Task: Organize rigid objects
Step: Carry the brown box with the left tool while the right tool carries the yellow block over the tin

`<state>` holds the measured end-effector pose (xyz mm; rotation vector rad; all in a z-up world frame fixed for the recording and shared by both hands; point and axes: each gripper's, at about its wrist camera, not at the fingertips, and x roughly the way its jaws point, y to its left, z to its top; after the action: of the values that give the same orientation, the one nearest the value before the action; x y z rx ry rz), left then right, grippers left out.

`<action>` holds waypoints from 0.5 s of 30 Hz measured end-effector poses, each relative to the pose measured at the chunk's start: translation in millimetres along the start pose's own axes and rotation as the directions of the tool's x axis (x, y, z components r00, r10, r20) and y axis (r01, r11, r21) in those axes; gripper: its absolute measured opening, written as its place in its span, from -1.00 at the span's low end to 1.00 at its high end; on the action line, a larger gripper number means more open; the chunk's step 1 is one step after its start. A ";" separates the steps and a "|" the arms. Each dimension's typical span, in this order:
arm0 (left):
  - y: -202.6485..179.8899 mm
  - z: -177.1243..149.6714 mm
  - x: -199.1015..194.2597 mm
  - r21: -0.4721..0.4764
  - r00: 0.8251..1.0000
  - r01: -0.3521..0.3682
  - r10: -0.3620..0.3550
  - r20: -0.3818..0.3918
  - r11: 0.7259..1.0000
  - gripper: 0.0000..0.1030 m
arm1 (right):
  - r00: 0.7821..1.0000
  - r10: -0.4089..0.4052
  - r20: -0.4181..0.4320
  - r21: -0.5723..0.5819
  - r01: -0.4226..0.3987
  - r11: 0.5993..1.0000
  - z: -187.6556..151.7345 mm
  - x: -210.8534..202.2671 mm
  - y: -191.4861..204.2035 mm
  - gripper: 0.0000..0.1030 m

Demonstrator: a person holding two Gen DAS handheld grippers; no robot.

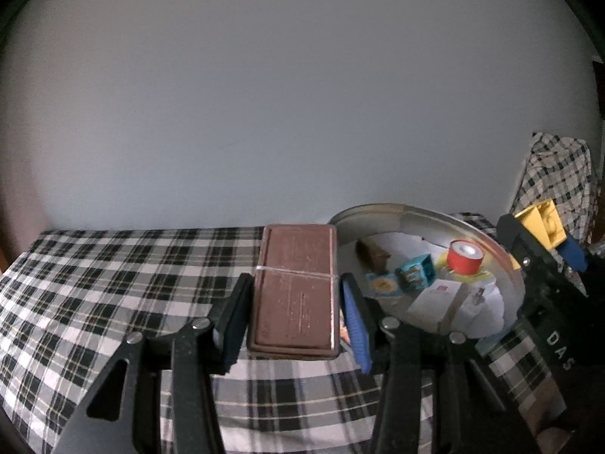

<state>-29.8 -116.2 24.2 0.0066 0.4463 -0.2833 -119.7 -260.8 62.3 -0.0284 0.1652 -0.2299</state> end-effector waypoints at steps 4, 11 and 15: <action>-10.0 3.5 4.1 0.003 1.000 0.017 -0.017 -0.001 1.000 -0.11 | 1.000 -0.019 -0.003 0.018 0.019 1.000 2.2 4.5 -13.0 0.34; -27.9 9.1 13.4 0.015 0.999 0.037 -0.037 0.002 0.999 -0.11 | 0.999 -0.048 -0.012 0.043 0.048 0.998 4.5 12.3 -29.1 0.34; -37.0 14.1 20.2 0.014 0.999 0.052 -0.052 0.000 0.999 -0.11 | 0.998 -0.064 -0.018 0.059 0.065 0.996 6.5 20.4 -38.9 0.34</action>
<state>-16.4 -158.2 30.3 0.0089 0.4446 -0.3376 -107.8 -303.3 67.3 0.0274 0.1731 -0.2990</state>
